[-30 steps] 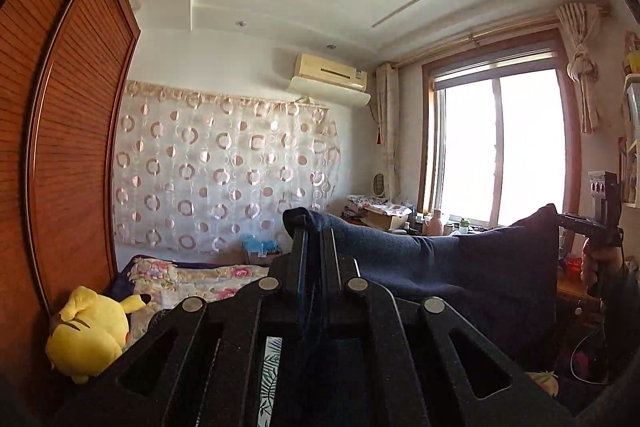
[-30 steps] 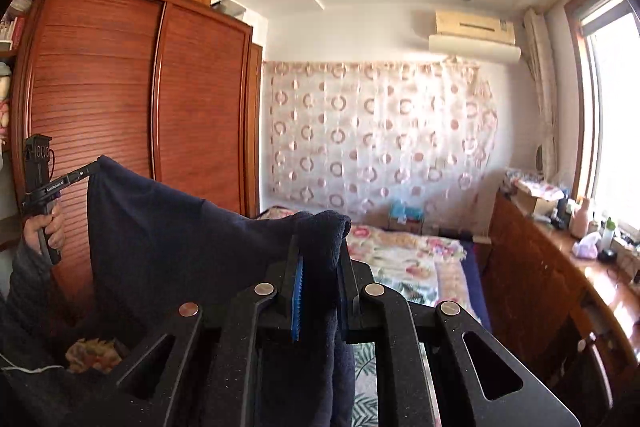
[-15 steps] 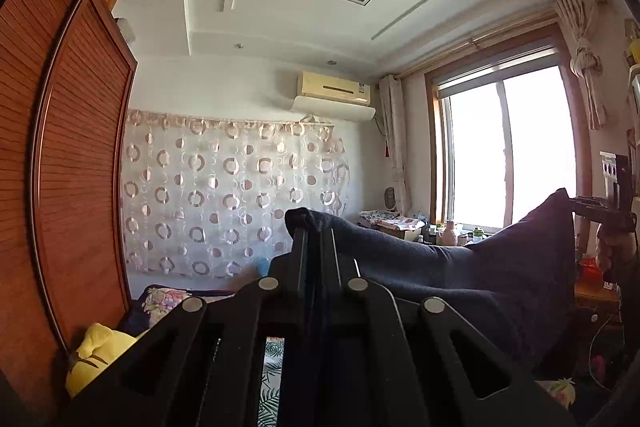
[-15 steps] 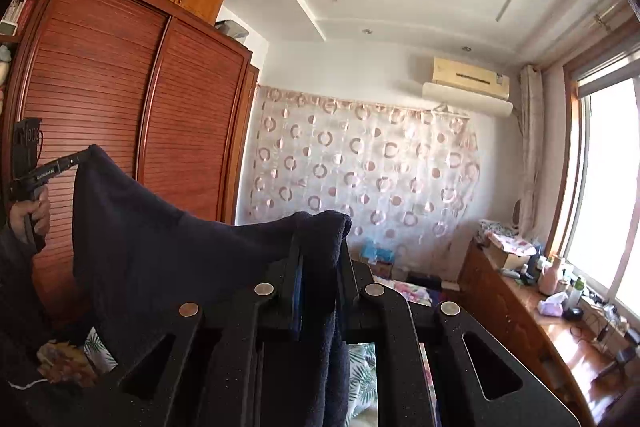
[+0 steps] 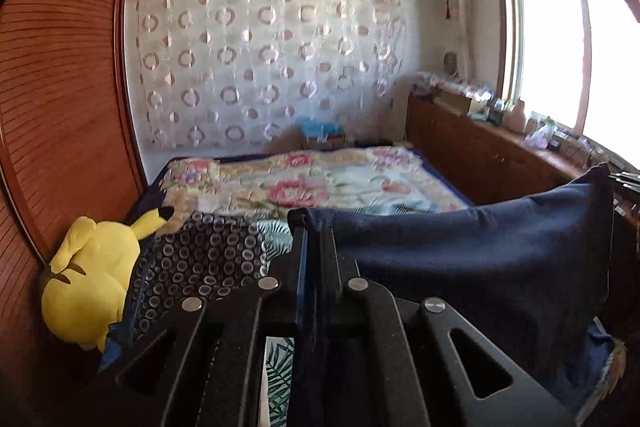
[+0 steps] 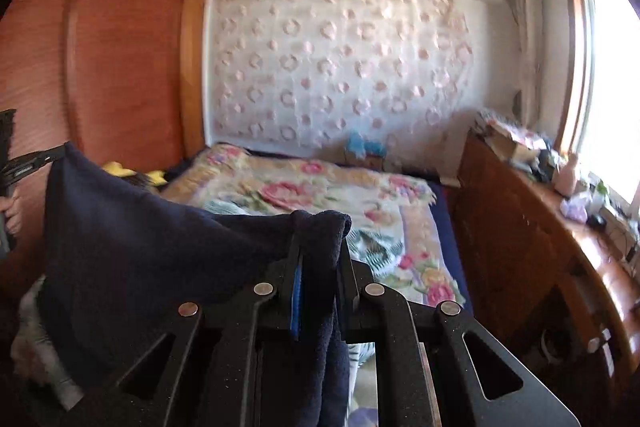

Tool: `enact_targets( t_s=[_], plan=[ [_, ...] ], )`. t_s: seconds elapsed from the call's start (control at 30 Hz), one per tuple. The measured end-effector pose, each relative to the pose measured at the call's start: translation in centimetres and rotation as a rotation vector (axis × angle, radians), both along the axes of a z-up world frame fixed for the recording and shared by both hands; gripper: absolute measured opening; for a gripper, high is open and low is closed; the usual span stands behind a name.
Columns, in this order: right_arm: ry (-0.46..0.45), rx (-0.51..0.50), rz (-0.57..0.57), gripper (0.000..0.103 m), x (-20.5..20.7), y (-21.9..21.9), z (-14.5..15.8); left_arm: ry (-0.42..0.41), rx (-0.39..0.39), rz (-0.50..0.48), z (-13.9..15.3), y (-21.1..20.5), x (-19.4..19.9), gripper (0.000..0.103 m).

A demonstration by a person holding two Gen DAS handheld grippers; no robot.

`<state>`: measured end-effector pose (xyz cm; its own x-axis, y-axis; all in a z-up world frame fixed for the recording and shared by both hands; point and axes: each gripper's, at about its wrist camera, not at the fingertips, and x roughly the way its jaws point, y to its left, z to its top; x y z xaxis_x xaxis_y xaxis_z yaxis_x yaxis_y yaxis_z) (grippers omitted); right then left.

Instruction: Fold small clothes

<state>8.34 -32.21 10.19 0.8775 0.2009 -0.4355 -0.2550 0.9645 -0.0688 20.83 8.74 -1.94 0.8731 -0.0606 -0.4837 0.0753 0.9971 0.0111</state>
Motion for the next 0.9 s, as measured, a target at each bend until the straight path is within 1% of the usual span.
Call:
enact_targets(
  t_s=[0.03, 0.07, 0.1, 0.17, 0.2, 0.23, 0.27, 0.3, 0.33, 0.37, 0.43, 0.5, 0.53, 0.57, 0.6, 0.63, 0.7, 0.73, 0.8, 0.9],
  plan=[
    [0.071, 0.013, -0.029, 0.015, 2.9, 0.4, -2.2, 0.031, 0.052, 0.033, -1.5, -0.4, 1.6, 0.006],
    [0.125, 0.018, -0.048, 0.018, 5.0, 0.8, -4.0, 0.049, 0.076, 0.050, -2.5, -0.6, 2.5, 0.006],
    [0.177, 0.011, -0.069, 0.027, 6.7, 1.2, -5.9, 0.067, 0.060, 0.040, -2.8, -0.5, 2.9, 0.006],
    [0.249, 0.002, -0.112, 0.028, 9.0, 1.8, -8.6, 0.115, -0.026, -0.006, -3.2, 0.1, 3.0, 0.011],
    [0.275, -0.003, -0.122, 0.028, 9.6, 1.9, -9.4, 0.119, -0.040, -0.009, -3.2, 0.1, 2.5, 0.019],
    [0.285, -0.005, -0.124, 0.028, 9.9, 2.0, -9.9, 0.120, -0.040, -0.013, -2.6, -0.1, 2.1, 0.029],
    [0.288, -0.005, -0.124, 0.028, 9.8, 1.9, -10.2, 0.121, -0.038, -0.024, -2.5, -0.3, 1.4, 0.035],
    [0.285, -0.005, -0.123, 0.028, 10.4, 2.5, -9.7, 0.128, -0.043, -0.036, -2.7, -0.3, 0.8, 0.045],
    [0.286, -0.001, -0.119, 0.028, 10.0, 2.3, -9.9, 0.135, -0.055, -0.045, -2.7, -0.3, 0.3, 0.048],
    [0.291, 0.003, -0.117, 0.028, 10.1, 2.4, -9.3, 0.147, -0.066, -0.053, -2.9, -0.2, -0.2, 0.050],
    [0.295, 0.015, -0.102, 0.028, 9.5, 3.0, -9.0, 0.175, -0.079, -0.068, -3.6, -0.3, -1.3, 0.064],
    [0.290, 0.025, -0.082, 0.029, 8.4, 2.3, -8.4, 0.188, -0.090, -0.086, -4.2, -0.5, -2.4, 0.070],
    [0.287, 0.023, -0.078, 0.032, 7.7, 1.8, -8.2, 0.200, -0.094, -0.097, -4.5, -0.6, -2.8, 0.075],
    [0.283, 0.020, -0.074, 0.039, 7.2, 1.6, -8.5, 0.215, -0.098, -0.104, -5.1, -0.8, -3.3, 0.078],
    [0.281, 0.021, -0.068, 0.045, 6.7, 1.3, -8.9, 0.225, -0.099, -0.109, -5.4, -0.8, -3.8, 0.080],
    [0.283, 0.020, -0.065, 0.047, 5.8, 0.7, -9.4, 0.230, -0.095, -0.110, -5.8, -0.7, -4.3, 0.080],
    [0.296, 0.021, -0.071, 0.047, 5.4, 0.1, -10.5, 0.236, -0.081, -0.099, -6.6, -0.9, -5.2, 0.080],
    [0.306, 0.028, -0.075, 0.047, 5.2, -0.1, -10.9, 0.242, -0.086, -0.098, -7.1, -0.9, -5.6, 0.080],
    [0.325, 0.041, -0.087, 0.047, 4.8, -0.5, -11.4, 0.261, -0.094, -0.100, -7.9, -1.0, -6.2, 0.080],
    [0.338, 0.060, -0.096, 0.047, 5.0, -0.9, -11.8, 0.269, -0.084, -0.094, -9.0, -1.1, -7.0, 0.080]
  ],
)
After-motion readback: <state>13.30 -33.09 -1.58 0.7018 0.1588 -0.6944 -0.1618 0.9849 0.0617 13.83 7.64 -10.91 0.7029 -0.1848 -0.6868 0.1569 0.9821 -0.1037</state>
